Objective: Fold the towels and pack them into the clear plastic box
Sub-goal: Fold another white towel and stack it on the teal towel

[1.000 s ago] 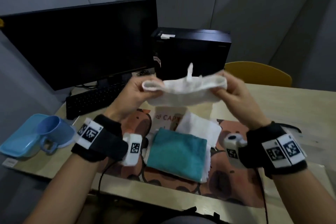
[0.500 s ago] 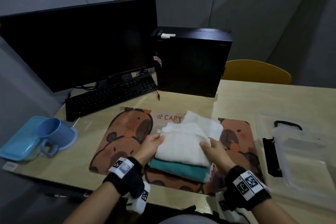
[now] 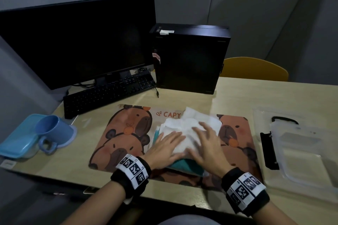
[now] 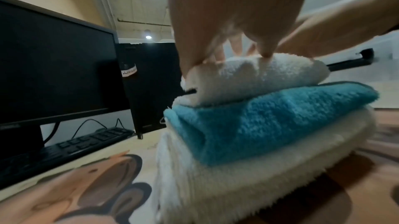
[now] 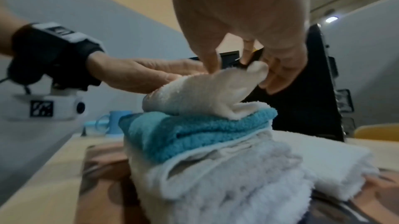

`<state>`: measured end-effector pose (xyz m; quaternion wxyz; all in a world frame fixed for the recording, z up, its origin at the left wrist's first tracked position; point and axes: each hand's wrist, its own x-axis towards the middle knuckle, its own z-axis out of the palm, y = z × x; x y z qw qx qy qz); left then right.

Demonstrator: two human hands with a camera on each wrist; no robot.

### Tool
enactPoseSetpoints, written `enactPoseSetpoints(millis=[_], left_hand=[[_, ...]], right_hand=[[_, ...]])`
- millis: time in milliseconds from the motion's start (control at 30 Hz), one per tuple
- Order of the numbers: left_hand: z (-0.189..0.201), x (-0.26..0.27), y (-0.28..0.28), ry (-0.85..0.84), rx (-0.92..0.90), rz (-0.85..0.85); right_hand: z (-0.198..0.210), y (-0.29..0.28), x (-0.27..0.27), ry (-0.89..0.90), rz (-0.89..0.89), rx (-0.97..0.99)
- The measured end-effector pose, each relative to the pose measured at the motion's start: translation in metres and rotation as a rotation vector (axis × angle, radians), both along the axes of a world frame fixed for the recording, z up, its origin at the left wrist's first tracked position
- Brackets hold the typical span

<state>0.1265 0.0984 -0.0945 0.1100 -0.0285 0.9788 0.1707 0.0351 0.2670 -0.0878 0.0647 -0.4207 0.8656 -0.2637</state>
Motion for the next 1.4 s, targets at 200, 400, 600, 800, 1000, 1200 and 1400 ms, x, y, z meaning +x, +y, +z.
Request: enactPoseSetpoints(millis=[200,400,600,800,1000,1200,1400], left_hand=[[-0.011,0.009,-0.009,-0.049,-0.093,0.046],[0.011,0.002,-0.016,0.005,0.158,0.236],[0.024,-0.016,-0.028,-0.017,0.155,0.277],[0.033,-0.031,-0.032,-0.058,0.113,0.263],[0.032,-0.033,-0.037,-0.094,0.371,0.347],[0.031,-0.036,-0.028,0.121,0.519,0.457],[0.012,-0.021,-0.027,-0.021,0.41,0.427]], right_hand=[[-0.017,0.0,-0.004,0.001,0.235,0.502],[-0.005,-0.004,-0.013,-0.004,0.388,0.386],[-0.014,0.002,-0.016,0.028,0.492,0.178],[-0.01,0.0,-0.012,-0.008,0.388,0.251],[-0.008,0.001,-0.011,-0.035,0.365,0.296],[-0.01,0.001,-0.015,0.016,0.349,0.306],[0.0,0.003,-0.009,0.021,0.357,0.372]])
